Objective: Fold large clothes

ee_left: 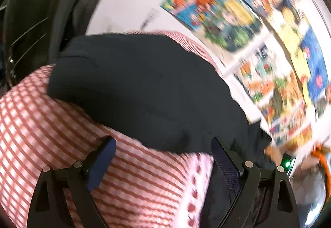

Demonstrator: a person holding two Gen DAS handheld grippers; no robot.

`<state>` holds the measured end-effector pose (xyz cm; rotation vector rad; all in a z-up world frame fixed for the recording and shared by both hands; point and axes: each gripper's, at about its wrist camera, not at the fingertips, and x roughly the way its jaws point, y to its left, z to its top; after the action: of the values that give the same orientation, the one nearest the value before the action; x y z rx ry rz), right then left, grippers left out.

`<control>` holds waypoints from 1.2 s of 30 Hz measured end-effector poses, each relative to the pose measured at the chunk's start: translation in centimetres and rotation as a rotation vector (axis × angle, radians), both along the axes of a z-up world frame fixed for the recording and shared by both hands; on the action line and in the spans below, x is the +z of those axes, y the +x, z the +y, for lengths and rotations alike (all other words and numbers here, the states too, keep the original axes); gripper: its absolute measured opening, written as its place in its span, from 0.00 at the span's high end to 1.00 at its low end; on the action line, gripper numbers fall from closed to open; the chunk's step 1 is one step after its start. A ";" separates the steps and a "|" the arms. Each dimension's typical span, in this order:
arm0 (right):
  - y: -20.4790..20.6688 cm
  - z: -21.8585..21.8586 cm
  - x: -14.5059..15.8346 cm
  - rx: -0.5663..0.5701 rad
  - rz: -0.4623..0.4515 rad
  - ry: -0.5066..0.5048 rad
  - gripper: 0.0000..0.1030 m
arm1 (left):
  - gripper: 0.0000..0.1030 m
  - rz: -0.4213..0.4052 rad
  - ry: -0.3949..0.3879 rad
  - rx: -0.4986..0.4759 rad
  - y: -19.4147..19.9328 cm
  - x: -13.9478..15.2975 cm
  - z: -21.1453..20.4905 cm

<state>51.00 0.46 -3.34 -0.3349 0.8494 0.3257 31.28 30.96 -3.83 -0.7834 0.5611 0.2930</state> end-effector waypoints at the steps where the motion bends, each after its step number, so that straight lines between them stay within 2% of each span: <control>1: 0.2 0.3 -0.6 -0.007 0.002 -0.019 0.23 | 0.10 -0.004 -0.005 0.022 -0.1 -0.3 0.6; 4: 0.8 1.3 -2.1 -0.019 0.021 -0.049 0.23 | 0.10 -0.017 -0.027 0.051 0.2 -1.2 1.9; 7: 1.0 1.5 -3.5 -0.044 0.028 -0.053 0.14 | 0.12 -0.024 -0.020 0.066 0.8 -1.8 2.5; 9: 1.1 1.5 -4.2 -0.056 0.027 -0.045 0.10 | 0.19 -0.031 0.009 0.064 1.2 -1.8 2.8; 11: 1.2 1.3 -4.7 -0.062 0.029 -0.036 0.09 | 0.41 -0.037 0.048 0.067 1.3 -1.6 3.0; 12: 1.1 1.2 -4.9 -0.063 0.027 -0.033 0.09 | 0.48 -0.043 0.064 0.067 1.4 -1.4 3.1; 14: 0.7 1.0 -4.7 -0.061 0.017 -0.025 0.09 | 0.69 -0.052 0.079 0.064 1.5 -1.1 3.3; 17: 0.5 0.3 -3.8 -0.057 0.031 0.004 0.09 | 0.88 -0.067 0.134 0.048 1.6 -0.1 3.1; 19: 0.3 -0.3 -2.9 -0.051 0.056 0.041 0.09 | 0.92 -0.084 0.189 0.037 1.7 1.2 2.4; 22: -0.8 -2.0 -0.7 -0.038 0.068 0.123 0.09 | 0.93 -0.132 0.315 0.013 1.8 4.3 0.6; 28: -3.5 -7.6 4.0 -0.040 0.001 0.192 0.09 | 0.93 -0.256 0.557 -0.127 3.0 12.4 -6.3; 33: -5.1 -13.0 6.2 -0.085 -0.044 0.222 0.09 | 0.93 -0.342 0.646 -0.308 4.7 17.5 -14.0; 36: -5.9 -16.7 6.8 -0.123 -0.068 0.222 0.09 | 0.93 -0.362 0.667 -0.427 5.9 18.6 -18.8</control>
<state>45.10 -16.20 3.45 -0.0860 0.7552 0.2889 37.19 12.13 14.76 -0.0529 0.2460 -0.0654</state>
